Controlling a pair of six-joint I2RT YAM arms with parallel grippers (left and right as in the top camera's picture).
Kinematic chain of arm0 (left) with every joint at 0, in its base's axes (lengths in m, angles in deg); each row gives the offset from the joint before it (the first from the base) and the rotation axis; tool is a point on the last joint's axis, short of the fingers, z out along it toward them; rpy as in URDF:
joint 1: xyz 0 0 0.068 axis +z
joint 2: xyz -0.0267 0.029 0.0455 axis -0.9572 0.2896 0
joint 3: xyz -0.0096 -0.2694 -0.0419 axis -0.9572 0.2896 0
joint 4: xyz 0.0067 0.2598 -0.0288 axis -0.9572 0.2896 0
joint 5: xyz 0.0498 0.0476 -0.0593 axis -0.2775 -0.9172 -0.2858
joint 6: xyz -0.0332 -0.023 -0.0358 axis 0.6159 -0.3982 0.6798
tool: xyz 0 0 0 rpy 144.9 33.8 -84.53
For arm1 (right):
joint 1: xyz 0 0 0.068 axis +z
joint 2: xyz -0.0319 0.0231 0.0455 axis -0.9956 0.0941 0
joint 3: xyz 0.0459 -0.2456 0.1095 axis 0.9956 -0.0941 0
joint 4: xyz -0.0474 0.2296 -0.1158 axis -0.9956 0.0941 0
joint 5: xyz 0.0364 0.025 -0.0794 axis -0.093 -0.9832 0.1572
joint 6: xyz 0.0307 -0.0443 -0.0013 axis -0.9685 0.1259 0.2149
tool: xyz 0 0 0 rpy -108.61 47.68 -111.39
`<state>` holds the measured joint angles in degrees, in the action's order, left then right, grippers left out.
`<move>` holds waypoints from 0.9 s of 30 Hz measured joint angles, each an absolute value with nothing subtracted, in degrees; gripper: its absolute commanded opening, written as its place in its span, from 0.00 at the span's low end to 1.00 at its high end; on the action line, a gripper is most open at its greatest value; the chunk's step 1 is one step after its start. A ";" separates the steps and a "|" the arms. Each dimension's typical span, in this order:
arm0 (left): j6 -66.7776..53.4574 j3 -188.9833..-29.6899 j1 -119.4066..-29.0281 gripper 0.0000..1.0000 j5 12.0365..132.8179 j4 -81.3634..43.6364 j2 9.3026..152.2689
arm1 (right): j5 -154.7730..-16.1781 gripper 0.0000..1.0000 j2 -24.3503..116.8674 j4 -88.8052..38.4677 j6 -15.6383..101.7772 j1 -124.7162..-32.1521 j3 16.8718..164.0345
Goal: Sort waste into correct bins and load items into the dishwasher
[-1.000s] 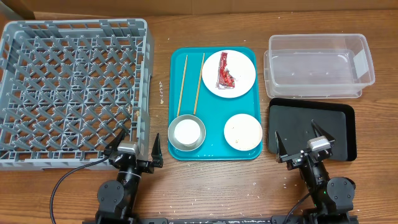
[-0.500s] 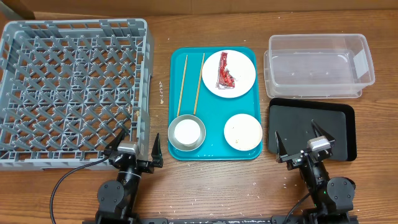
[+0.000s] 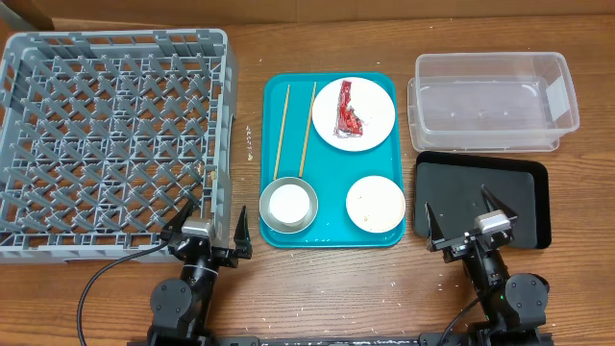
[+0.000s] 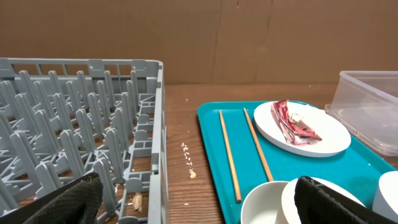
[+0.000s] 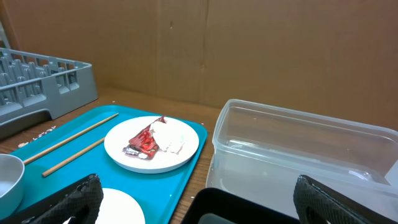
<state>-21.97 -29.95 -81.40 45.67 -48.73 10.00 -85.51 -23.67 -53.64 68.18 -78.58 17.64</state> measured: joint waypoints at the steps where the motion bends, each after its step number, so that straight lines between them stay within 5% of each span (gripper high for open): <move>1: -21.99 -29.95 -81.40 1.00 45.67 -48.73 10.00 | -85.51 0.99 -23.67 -53.68 68.18 -78.58 17.64; 27: -21.86 -29.93 -81.40 1.00 53.11 -54.65 10.00 | -91.87 1.00 -23.67 -56.06 67.48 -78.58 17.64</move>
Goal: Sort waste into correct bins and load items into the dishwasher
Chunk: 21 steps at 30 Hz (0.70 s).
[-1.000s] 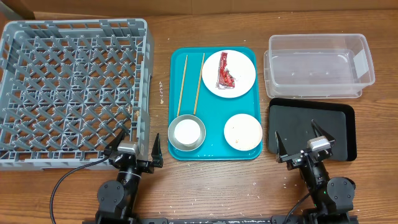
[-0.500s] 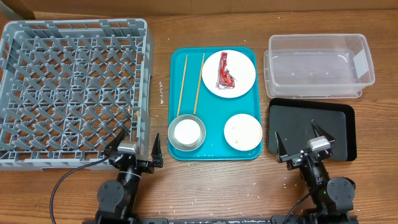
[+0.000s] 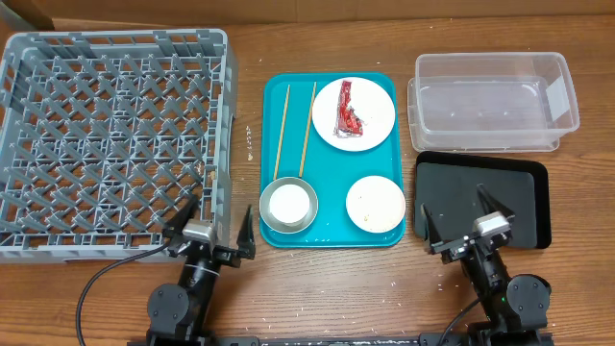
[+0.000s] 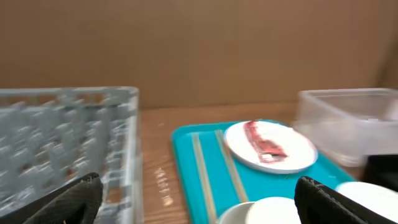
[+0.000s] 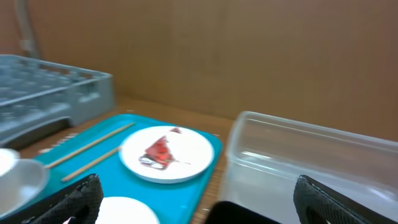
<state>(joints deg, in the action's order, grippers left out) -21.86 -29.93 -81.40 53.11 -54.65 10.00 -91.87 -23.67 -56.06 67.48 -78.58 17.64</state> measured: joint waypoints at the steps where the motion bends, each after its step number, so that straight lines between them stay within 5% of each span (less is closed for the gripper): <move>1: -21.84 -29.93 -81.40 1.00 53.67 -54.81 10.00 | -92.46 1.00 -23.67 -56.09 67.48 -78.58 17.64; 11: -20.66 -30.50 -81.40 1.00 65.74 -57.69 10.00 | -114.99 1.00 -23.67 -63.43 62.30 -78.58 17.66; 21: -17.71 -51.90 -81.40 1.00 63.62 -37.19 19.20 | -120.02 1.00 -17.22 -54.51 51.27 -78.58 33.94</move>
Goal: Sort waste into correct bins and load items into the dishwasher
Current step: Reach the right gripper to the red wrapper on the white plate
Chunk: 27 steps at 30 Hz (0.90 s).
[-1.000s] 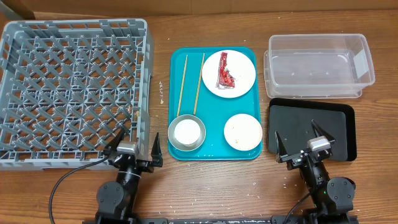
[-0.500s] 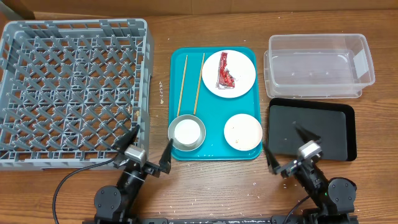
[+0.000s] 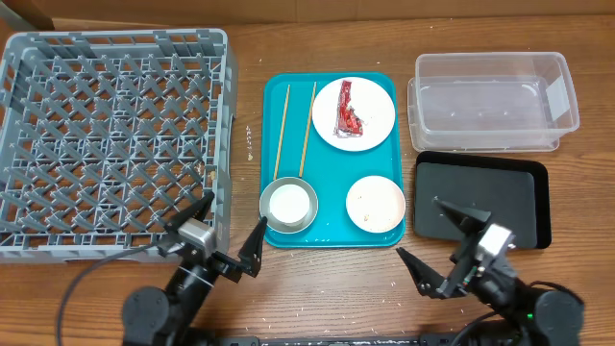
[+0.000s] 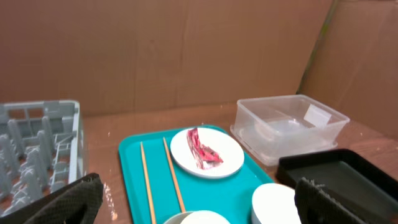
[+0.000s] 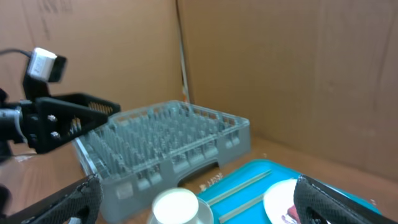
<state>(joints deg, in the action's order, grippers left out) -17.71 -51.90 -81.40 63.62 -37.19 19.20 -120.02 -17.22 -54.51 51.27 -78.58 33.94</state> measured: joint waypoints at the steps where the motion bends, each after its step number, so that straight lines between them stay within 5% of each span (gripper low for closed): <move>1: -17.69 -54.65 -81.40 1.00 63.55 -34.66 21.30 | -120.11 1.00 -15.43 -52.00 51.00 -78.58 36.59; 11: -17.32 -89.42 -81.40 1.00 63.03 -6.18 52.67 | -120.68 1.00 22.55 -18.27 50.83 -78.55 75.32; 21: -17.32 -96.05 -81.40 1.00 63.66 -3.44 61.98 | -127.65 1.00 51.45 -25.40 50.11 -78.01 84.87; 27: -17.32 -96.16 -81.40 1.00 63.73 -1.85 63.99 | -117.07 1.00 66.51 -17.40 49.52 -73.70 96.89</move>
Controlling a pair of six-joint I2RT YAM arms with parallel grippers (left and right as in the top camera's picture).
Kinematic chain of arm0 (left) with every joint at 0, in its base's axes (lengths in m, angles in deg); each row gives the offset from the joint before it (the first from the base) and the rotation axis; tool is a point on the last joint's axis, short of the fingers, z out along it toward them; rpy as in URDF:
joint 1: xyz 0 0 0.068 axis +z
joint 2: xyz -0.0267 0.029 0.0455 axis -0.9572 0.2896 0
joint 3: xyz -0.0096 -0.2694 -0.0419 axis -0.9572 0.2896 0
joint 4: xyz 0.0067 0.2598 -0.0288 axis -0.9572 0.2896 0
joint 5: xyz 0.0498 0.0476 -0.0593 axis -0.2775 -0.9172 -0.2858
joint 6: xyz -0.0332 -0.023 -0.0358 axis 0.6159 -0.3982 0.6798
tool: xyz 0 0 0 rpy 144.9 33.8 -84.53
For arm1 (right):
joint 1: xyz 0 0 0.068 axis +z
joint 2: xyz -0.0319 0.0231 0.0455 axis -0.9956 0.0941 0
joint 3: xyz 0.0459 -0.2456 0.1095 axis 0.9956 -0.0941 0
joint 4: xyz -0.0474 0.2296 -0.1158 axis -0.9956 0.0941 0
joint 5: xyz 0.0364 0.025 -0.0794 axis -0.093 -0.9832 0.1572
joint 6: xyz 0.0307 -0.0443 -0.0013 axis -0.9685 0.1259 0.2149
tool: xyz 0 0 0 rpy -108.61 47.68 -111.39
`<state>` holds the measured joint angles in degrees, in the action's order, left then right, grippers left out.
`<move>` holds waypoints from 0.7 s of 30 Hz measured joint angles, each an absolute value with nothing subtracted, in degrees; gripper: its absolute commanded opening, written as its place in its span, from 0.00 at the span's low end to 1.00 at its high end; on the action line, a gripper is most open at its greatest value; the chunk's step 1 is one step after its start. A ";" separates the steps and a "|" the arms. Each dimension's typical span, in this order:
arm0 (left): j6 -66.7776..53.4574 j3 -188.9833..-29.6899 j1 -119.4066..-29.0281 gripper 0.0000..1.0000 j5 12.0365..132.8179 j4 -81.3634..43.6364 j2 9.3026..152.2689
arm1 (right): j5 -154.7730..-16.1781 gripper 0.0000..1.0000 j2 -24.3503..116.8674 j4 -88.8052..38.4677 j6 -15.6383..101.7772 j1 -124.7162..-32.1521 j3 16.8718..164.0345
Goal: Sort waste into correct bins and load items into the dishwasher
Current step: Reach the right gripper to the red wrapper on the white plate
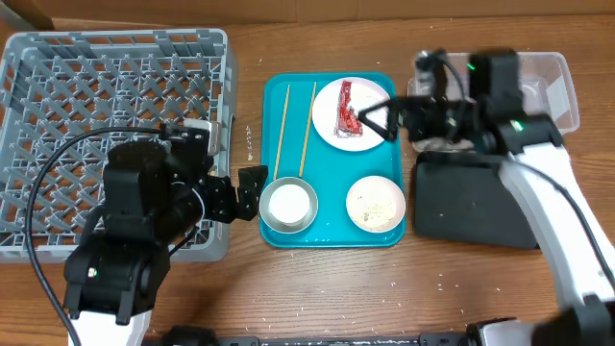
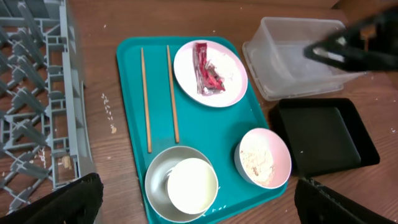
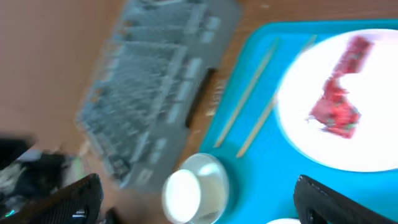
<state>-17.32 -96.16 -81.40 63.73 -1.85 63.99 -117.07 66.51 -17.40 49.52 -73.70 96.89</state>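
Observation:
A teal tray (image 1: 272, 144) holds a white plate (image 1: 332, 130) with a red wrapper (image 1: 346, 111), two chopsticks (image 1: 284, 130), a metal bowl with a white cup inside (image 1: 288, 205) and a pink bowl of crumbs (image 1: 376, 204). My left gripper (image 1: 240, 187) hangs open above the tray's left front corner, beside the grey dish rack (image 1: 96, 96). In the left wrist view it is above the cup (image 2: 191, 185). My right gripper (image 1: 377, 120) is open just over the plate's right edge, empty. The right wrist view shows the wrapper (image 3: 336, 106), blurred.
A clear plastic bin (image 1: 553, 91) stands at the back right, partly under my right arm. A black tray (image 1: 471, 207) lies in front of it. The rack fills the left side of the wooden table.
Both arms have left the table's front edge. The left gripper is now high beside the rack's right front corner. The right gripper is now at the plate with the wrapper. Both remain open.
Both grippers sat open and low at the front edge, left by the rack, right by the black tray. Then they were lifted and turned there. Now the left is over the tray's left side and the right over the wrapper plate. Nothing on the tray has moved.

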 measured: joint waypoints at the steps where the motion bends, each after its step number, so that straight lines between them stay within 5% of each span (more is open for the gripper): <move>1: -17.32 -96.16 -81.40 1.00 63.73 -1.80 64.45 | -114.47 1.00 68.59 -16.81 49.63 -72.98 99.12; 7: -17.32 -96.20 -81.40 1.00 63.73 -1.80 67.64 | -97.31 0.98 79.54 -20.41 51.51 -67.91 106.86; 10: -17.32 -96.20 -81.40 1.00 63.73 -1.80 69.56 | -88.39 0.91 84.50 -21.57 52.12 -66.05 106.99; 12: -17.32 -96.20 -81.40 1.00 63.73 -1.80 70.90 | -83.65 0.78 88.39 -23.08 52.53 -65.53 106.99; 19: -17.32 -96.22 -81.40 1.00 65.28 -0.27 76.01 | -75.65 0.77 97.92 -30.93 52.73 -65.86 106.94; 21: -17.34 -96.22 -81.40 1.00 66.85 1.08 76.82 | -74.89 0.69 98.70 -32.06 52.73 -65.88 106.94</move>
<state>-17.34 -96.22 -81.40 66.85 1.08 76.82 -74.89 98.70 -32.06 52.73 -65.88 106.94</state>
